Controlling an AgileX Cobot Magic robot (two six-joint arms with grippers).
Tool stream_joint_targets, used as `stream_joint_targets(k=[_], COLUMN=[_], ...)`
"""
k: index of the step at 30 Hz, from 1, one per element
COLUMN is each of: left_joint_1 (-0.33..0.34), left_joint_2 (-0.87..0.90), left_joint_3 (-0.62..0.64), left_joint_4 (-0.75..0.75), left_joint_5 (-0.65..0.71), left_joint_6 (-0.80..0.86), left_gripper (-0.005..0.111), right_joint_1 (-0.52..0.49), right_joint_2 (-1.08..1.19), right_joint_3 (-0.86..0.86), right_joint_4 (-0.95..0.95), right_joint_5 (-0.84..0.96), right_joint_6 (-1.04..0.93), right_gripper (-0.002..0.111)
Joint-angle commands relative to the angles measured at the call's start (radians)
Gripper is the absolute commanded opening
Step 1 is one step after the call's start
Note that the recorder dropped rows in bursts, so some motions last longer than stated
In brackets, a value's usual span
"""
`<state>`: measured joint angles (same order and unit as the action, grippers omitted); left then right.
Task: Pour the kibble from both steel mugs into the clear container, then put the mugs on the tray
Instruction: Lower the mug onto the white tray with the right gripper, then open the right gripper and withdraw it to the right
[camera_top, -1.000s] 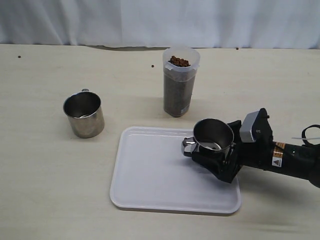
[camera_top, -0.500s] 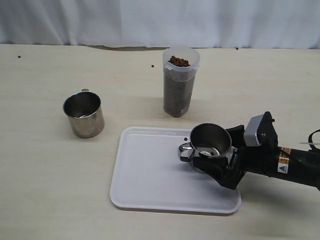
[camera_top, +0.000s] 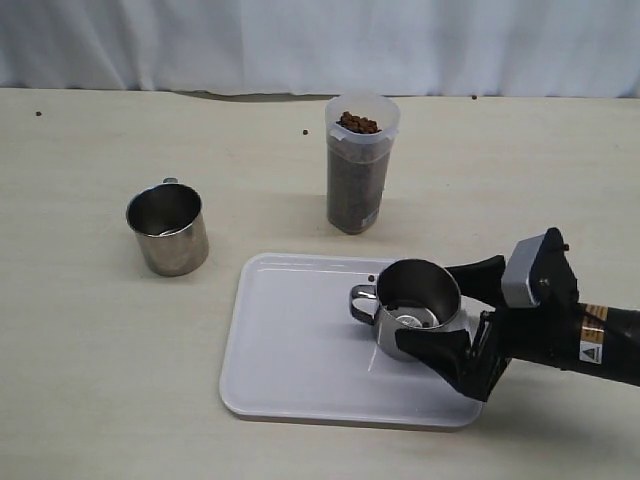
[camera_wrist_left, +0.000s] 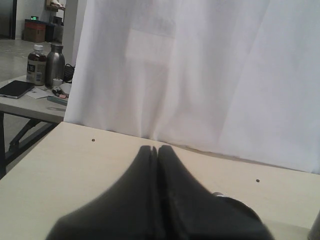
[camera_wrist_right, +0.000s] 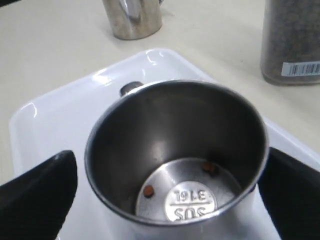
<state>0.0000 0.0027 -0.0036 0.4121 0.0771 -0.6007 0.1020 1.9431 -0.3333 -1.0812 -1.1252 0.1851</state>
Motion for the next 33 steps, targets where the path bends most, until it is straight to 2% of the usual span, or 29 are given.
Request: stream_joint_targets(k=[1,11,15,18,33], left_joint_1=[-0.003,-0.003,-0.003,-0.003,-0.003], left_joint_2=[-0.003,-0.003,-0.003,-0.003,-0.003], left_joint_3=[0.004,0.004,0.004,0.004,0.004], left_joint_4=[0.002,0.002,0.002,0.002,-0.003], left_joint_5=[-0.002,-0.002,-0.002,-0.002,-0.005], left_joint_6=[-0.002,-0.002,-0.002,-0.002,-0.002], left_gripper=[0.0,0.0,0.0,0.0,0.0], right_joint_1=[-0.008,-0.008,-0.008,-0.008,-0.008], right_joint_2=[-0.035,-0.038,-0.048,-0.13,-0.497], right_joint_3=[0.015,0.015,0.015,0.015,0.015], right_joint_4=[-0.003,-0.011,-0.063,-0.132,-0.167], right_joint_5=[0.132,0.201,0.317,0.413,0.418], right_joint_6=[0.072,0.26,0.334,0.389,0.631], right_gripper=[0.098,0.098,0.098,0.098,0.098])
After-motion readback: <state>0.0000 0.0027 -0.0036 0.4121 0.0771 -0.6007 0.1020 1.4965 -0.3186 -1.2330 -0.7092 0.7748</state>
